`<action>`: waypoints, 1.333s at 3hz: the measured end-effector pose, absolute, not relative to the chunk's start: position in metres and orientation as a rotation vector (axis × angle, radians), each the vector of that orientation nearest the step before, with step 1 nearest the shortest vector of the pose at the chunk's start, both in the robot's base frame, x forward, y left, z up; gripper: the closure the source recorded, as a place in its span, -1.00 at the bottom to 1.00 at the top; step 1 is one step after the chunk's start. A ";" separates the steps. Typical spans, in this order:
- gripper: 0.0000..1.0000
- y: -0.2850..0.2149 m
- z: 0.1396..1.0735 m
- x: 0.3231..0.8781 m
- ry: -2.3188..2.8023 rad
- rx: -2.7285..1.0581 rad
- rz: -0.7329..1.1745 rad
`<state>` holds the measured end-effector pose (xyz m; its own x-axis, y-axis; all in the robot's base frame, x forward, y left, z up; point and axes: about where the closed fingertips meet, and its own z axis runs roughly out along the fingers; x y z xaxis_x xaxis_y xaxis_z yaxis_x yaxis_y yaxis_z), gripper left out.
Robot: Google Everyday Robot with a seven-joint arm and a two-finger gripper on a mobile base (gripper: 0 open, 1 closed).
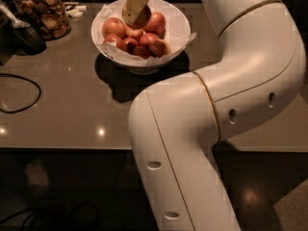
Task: Pick apple from white bowl
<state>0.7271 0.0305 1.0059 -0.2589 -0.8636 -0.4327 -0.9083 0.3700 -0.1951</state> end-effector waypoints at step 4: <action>1.00 0.027 1.080 0.687 1.975 -1.543 0.189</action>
Offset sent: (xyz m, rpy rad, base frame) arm -0.0394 -0.0029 0.0551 0.0556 -0.0326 0.0773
